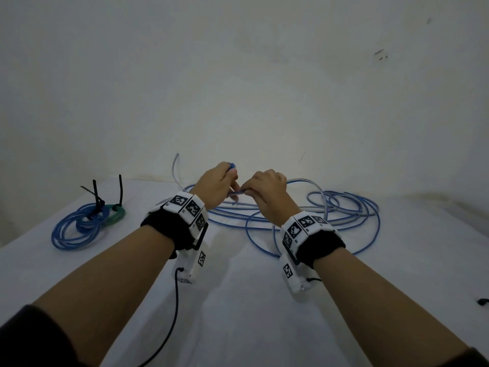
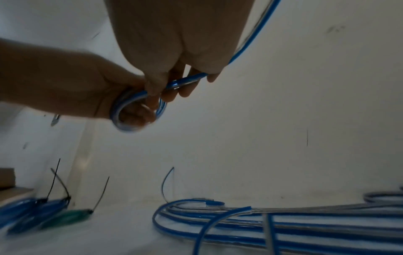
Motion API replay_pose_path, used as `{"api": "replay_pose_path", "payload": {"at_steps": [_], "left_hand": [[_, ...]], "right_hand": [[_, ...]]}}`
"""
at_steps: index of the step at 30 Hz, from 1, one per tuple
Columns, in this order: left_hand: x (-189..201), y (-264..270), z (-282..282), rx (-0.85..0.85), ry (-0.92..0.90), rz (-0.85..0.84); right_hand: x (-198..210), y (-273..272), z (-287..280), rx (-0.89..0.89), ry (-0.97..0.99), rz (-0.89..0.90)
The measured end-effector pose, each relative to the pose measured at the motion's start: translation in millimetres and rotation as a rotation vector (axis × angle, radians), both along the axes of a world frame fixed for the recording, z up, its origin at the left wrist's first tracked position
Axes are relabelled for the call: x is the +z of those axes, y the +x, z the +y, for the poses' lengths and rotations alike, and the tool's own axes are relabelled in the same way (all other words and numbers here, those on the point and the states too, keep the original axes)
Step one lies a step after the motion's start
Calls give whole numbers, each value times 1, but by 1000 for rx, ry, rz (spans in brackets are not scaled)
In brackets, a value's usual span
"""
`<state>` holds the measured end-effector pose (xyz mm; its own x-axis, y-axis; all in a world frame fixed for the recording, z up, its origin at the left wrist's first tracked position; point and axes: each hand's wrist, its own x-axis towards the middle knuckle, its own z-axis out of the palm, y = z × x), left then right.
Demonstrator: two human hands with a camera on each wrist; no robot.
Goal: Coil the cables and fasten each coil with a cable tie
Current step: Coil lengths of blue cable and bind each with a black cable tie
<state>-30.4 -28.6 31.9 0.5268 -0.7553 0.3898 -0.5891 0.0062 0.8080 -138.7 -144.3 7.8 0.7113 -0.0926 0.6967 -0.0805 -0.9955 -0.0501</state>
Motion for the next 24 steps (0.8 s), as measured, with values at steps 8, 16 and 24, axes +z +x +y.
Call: {"api": "replay_pose_path", "payload": {"at_steps": [8, 16, 24], "left_hand": [[-4, -1, 5, -53, 90, 141], [4, -6, 7, -207, 202, 210], [12, -7, 8, -286, 7, 534]], "right_hand": [[-8, -4, -14, -111, 3, -90], [-1, -6, -18, 48, 88, 19], [-5, -12, -5, 108, 584, 4]]}}
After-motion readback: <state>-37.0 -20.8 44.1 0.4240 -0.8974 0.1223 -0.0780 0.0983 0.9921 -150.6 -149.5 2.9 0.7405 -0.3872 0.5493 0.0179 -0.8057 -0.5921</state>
